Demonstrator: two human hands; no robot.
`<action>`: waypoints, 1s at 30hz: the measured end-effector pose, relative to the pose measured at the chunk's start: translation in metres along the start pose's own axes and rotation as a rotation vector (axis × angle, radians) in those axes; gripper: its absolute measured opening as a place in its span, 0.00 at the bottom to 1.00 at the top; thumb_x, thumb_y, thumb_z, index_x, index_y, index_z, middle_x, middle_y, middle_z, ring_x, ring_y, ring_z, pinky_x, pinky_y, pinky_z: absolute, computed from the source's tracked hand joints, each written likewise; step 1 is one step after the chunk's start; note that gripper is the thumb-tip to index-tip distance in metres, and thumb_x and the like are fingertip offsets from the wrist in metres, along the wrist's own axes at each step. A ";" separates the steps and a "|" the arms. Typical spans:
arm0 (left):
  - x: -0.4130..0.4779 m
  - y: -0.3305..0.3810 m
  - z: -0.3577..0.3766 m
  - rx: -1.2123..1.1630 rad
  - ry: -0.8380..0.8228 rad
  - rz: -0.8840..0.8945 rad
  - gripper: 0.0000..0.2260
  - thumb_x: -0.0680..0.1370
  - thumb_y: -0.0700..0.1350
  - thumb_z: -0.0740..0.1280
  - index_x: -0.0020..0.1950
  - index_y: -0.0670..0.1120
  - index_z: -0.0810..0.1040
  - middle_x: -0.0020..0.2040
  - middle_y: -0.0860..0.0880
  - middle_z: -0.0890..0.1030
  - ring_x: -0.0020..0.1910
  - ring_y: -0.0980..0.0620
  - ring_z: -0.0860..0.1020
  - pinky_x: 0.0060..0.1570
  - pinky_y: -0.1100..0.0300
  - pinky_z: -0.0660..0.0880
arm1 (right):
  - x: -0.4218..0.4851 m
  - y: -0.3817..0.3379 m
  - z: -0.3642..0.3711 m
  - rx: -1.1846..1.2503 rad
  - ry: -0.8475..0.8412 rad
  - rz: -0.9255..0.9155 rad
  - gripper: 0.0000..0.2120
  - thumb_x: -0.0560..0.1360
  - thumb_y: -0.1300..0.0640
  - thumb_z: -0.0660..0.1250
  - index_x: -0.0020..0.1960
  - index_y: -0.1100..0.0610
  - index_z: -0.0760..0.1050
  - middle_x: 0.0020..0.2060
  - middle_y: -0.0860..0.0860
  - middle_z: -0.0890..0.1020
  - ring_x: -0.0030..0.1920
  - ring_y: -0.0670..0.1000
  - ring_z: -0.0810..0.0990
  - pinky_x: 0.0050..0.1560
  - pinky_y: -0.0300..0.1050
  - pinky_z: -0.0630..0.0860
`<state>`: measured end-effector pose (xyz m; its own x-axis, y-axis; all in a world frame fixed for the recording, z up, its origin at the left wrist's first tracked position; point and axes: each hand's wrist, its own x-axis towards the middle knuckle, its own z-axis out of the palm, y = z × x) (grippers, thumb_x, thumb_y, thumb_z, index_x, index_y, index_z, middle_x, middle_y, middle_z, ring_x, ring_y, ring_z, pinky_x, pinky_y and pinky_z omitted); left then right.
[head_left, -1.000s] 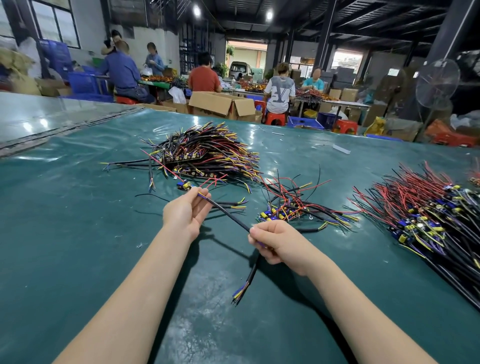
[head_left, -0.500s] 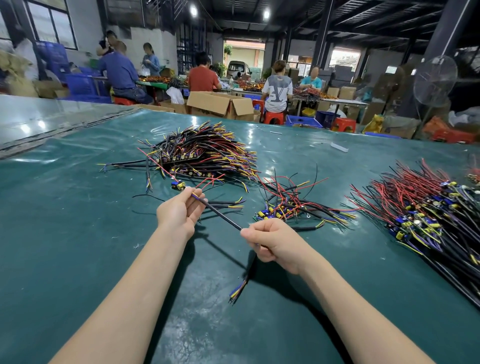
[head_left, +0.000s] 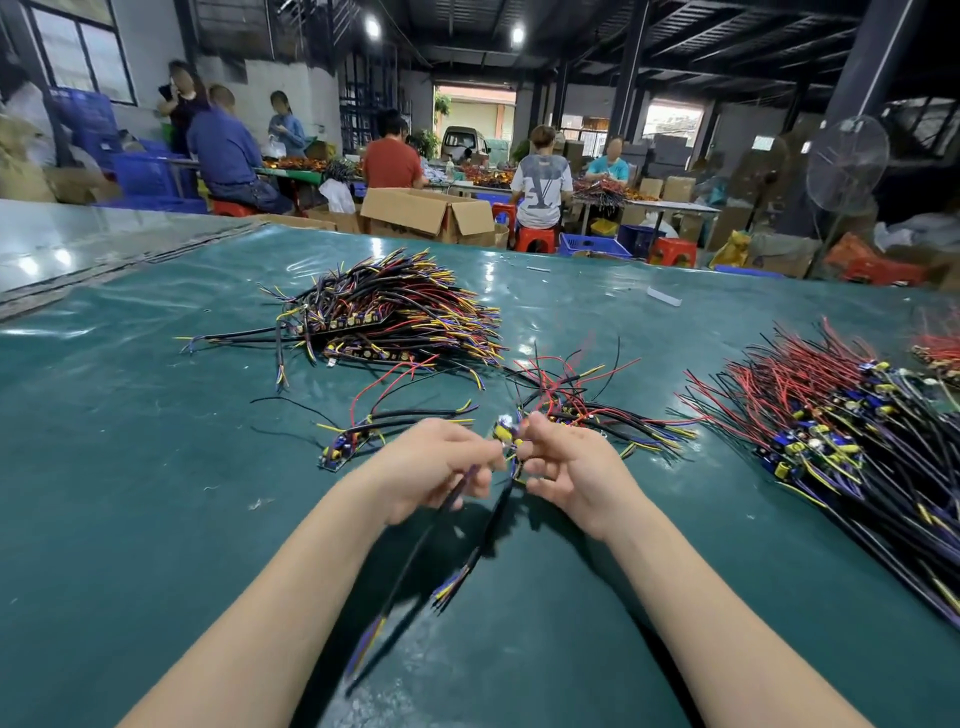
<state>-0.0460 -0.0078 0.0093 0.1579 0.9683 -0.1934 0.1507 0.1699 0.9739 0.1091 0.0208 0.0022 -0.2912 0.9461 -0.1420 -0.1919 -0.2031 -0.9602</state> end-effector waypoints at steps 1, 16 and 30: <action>0.001 -0.003 0.003 0.056 -0.024 0.008 0.10 0.78 0.46 0.63 0.38 0.47 0.76 0.23 0.55 0.74 0.23 0.62 0.73 0.21 0.71 0.64 | 0.000 0.001 0.000 -0.028 0.015 -0.007 0.08 0.76 0.61 0.63 0.39 0.59 0.75 0.23 0.47 0.77 0.21 0.42 0.73 0.24 0.34 0.73; 0.004 -0.010 0.005 -0.021 -0.029 -0.028 0.10 0.76 0.44 0.67 0.34 0.46 0.79 0.24 0.54 0.74 0.23 0.59 0.74 0.21 0.71 0.64 | -0.003 0.004 0.005 -0.053 0.121 -0.053 0.08 0.74 0.65 0.66 0.36 0.61 0.74 0.31 0.55 0.77 0.31 0.51 0.76 0.28 0.36 0.77; 0.003 -0.008 0.005 0.048 0.000 0.122 0.11 0.77 0.39 0.65 0.35 0.47 0.79 0.24 0.54 0.76 0.26 0.61 0.76 0.21 0.71 0.64 | 0.004 0.003 0.001 0.019 0.238 -0.294 0.09 0.71 0.72 0.66 0.36 0.61 0.76 0.32 0.56 0.78 0.32 0.50 0.78 0.31 0.36 0.78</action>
<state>-0.0415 -0.0074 0.0007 0.1784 0.9812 -0.0741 0.1773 0.0420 0.9833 0.1068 0.0235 -0.0008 0.0038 0.9964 0.0847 -0.2528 0.0829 -0.9640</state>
